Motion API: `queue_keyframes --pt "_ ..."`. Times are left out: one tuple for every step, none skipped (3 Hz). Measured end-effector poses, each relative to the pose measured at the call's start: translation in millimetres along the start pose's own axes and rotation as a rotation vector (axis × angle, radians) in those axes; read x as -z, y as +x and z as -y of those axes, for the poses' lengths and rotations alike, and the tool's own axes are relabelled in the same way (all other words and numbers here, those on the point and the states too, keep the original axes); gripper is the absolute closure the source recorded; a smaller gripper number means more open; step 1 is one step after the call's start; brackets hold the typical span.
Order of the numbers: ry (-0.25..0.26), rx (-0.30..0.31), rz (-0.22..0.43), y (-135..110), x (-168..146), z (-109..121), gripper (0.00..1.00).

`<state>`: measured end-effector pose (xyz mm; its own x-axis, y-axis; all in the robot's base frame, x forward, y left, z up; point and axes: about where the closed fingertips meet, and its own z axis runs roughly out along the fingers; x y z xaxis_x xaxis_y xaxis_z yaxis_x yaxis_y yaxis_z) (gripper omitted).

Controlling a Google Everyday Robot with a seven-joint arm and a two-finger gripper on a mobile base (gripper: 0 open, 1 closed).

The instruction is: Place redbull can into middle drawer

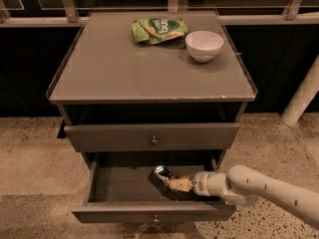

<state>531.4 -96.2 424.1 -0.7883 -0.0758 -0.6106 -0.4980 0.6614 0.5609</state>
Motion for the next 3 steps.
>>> queue_keyframes --pt "0.0 0.0 0.0 0.0 0.0 0.0 0.58" --pt "0.0 0.0 0.0 0.0 0.0 0.0 0.35" --pt "0.0 0.0 0.0 0.0 -0.1 -0.1 0.12"
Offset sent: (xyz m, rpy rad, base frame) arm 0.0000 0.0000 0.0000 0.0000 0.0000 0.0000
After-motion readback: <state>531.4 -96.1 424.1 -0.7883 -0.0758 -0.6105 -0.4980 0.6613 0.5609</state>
